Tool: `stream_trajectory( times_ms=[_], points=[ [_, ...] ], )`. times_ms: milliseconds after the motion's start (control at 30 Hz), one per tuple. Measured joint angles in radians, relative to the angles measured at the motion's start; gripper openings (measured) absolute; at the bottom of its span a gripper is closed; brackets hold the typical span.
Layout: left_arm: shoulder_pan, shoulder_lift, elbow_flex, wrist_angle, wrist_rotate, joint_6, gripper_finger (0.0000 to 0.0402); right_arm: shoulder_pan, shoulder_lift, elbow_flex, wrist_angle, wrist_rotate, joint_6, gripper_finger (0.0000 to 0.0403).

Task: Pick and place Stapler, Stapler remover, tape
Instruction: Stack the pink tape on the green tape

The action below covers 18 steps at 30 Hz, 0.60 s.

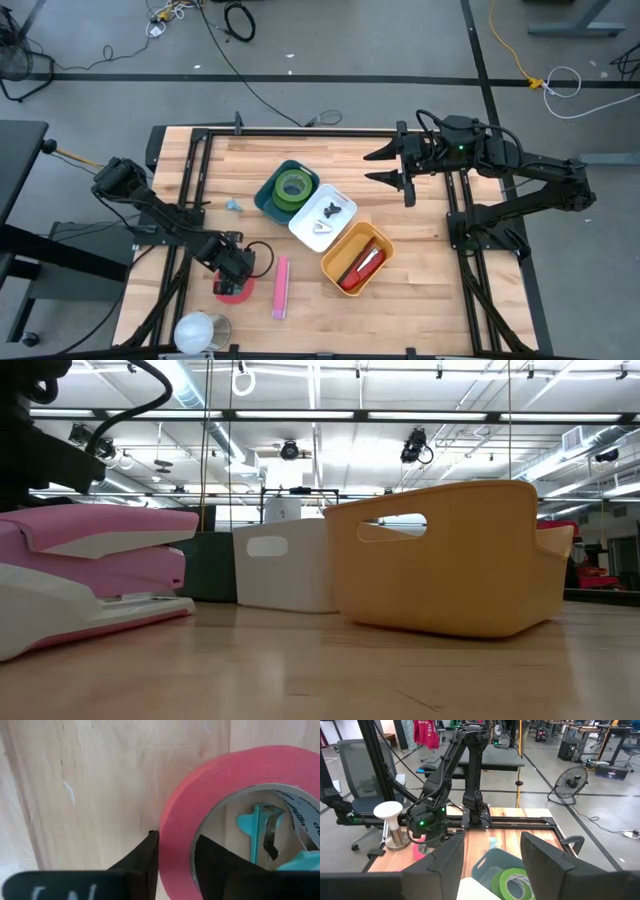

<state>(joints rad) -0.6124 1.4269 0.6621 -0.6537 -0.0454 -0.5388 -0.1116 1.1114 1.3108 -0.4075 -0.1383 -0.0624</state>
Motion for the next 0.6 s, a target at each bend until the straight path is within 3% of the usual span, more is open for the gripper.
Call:
stream_trajectory(
  times_ms=[600],
  points=[
    [0.0, -0.001, 0.043, -0.024, 0.024, 0.0, 0.0091, 0.0, 0.0, 0.0, 0.0, 0.0, 0.0, 0.0194]
  ],
)
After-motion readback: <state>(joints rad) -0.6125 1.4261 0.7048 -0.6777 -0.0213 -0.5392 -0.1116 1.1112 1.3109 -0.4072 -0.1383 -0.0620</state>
